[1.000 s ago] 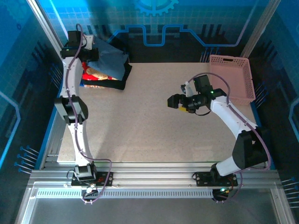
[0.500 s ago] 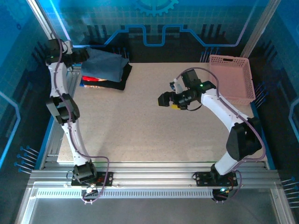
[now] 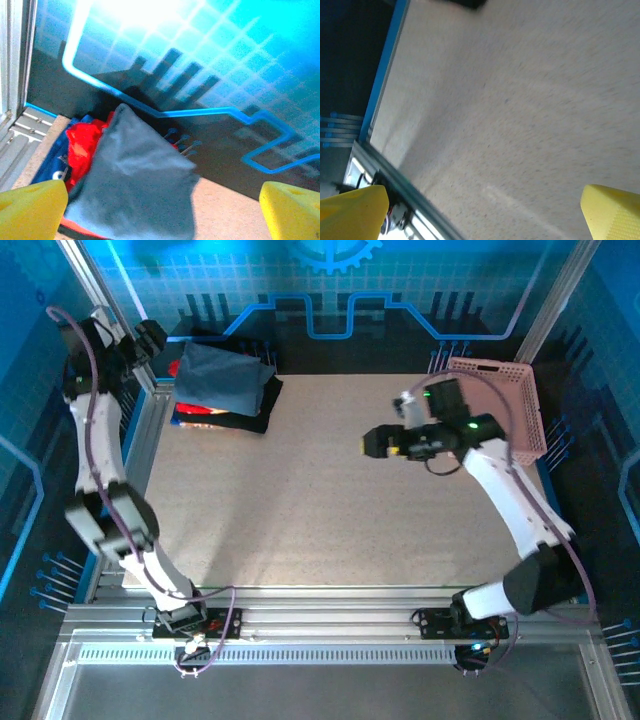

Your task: Fold and stack the t-shirts

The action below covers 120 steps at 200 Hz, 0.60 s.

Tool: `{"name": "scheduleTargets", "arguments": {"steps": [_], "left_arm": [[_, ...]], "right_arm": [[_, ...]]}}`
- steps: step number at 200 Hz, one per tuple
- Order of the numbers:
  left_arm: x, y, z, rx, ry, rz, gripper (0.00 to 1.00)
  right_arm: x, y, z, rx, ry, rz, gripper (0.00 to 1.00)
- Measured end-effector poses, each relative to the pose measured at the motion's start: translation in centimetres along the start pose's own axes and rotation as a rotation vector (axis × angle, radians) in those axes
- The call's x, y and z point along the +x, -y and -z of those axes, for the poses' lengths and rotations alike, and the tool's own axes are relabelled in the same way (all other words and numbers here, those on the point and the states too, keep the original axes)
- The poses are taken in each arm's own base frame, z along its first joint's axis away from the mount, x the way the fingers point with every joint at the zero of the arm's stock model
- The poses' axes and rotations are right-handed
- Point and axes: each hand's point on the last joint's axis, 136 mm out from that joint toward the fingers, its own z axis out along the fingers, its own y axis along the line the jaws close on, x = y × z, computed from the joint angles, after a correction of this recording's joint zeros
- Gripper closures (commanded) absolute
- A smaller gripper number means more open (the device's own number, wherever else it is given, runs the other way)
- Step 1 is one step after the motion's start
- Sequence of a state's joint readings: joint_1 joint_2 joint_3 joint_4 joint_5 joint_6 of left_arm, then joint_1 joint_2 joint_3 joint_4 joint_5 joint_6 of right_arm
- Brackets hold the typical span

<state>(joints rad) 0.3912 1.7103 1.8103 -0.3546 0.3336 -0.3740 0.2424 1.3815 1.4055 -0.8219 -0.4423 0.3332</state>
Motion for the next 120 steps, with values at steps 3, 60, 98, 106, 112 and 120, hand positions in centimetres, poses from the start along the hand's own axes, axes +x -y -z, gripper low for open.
{"name": "scheduleTargets", "arguments": {"steps": [3,60,98,106,112,120], "left_arm": [[0.2,0.5,0.8,0.005,0.007,-0.004,0.01],[15.3,3.7,7.2,-0.017,-0.093,-0.128,0.01],[27.9,-6.2,9.7,-0.223,-0.159,-0.139,0.01],[29.4,-7.3,10.2,-0.24,-0.153,-0.157,0.01],[30.1,-7.9,10.4,-0.249,-0.142,-0.172,0.01],[30.7,-8.5,10.6,-0.254,-0.119,-0.195,0.01]], "right_arm": [[-0.2,0.4,0.7,0.012,0.022,-0.004,0.0],[2.2,10.5,6.7,0.367,0.211,-0.047,0.0],[7.0,19.6,4.1,0.613,0.18,-0.143,0.0],[8.0,21.0,3.6,0.649,0.178,-0.151,0.0],[8.5,21.9,3.2,0.674,0.184,-0.151,0.0],[9.1,23.0,2.7,0.702,0.199,-0.148,0.0]]}}
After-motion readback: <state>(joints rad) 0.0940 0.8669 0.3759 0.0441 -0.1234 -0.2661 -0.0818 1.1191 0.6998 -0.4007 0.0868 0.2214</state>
